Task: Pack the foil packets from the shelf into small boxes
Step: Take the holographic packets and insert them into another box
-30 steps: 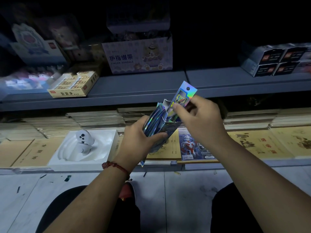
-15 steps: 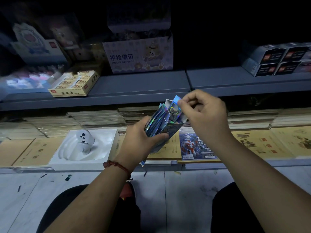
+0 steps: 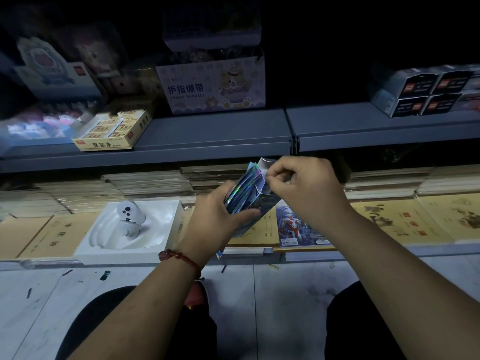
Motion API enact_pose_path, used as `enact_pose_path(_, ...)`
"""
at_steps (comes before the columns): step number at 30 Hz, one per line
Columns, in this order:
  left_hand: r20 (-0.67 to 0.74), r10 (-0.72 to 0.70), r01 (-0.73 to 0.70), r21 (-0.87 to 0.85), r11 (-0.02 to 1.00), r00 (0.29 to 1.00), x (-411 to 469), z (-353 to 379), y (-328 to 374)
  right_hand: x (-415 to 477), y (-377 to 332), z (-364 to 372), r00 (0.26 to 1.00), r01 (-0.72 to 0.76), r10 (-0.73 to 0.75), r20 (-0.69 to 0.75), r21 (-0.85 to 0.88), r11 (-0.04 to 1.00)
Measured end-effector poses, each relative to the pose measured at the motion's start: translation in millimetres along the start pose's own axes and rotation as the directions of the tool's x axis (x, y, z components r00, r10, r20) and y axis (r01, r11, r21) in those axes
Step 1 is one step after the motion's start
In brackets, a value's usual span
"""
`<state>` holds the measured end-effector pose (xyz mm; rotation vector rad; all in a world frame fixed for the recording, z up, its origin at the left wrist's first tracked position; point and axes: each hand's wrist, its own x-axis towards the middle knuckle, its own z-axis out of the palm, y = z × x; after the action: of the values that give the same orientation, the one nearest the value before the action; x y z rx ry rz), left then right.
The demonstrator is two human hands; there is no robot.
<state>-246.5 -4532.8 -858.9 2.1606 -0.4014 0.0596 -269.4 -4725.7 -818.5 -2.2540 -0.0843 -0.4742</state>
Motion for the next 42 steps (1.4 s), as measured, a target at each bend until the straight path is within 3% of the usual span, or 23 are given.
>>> enact_pose_path(8, -0.002, 0.019, -0.019, 0.039, 0.999, 1.0, 0, 0, -1, 0, -4, 0, 0.994, -0.075, 0.074, 0.077, 0.011, 0.997)
enact_pose_path(19, 0.02, 0.086, -0.088, 0.149, 0.985, 0.996, 0, 1, -5, 1, 0, 0, 0.983, 0.048, -0.002, 0.184, -0.243, 0.969)
enact_pose_path(25, 0.051, 0.121, -0.128, 0.163, 0.978, 0.991, -2, 0, -3, 3, 8, 1, 0.967, -0.016, 0.065, 0.246, -0.197, 0.98)
enact_pose_path(32, -0.023, -0.006, 0.009, 0.105, 0.994, 1.0, 3, 2, -7, 4, 5, 0, 0.985, -0.033, 0.042, 0.168, -0.057, 0.998)
enact_pose_path(37, -0.037, -0.028, 0.032, 0.11, 0.993, 0.999, 5, 3, -7, 1, -6, 0, 0.999, 0.015, -0.011, -0.032, 0.12, 0.993)
enact_pose_path(42, -0.008, -0.014, 0.015, 0.123, 0.992, 1.0, 4, 3, -10, -1, -5, 0, 0.989, 0.14, -0.142, 0.047, 0.042, 0.989)
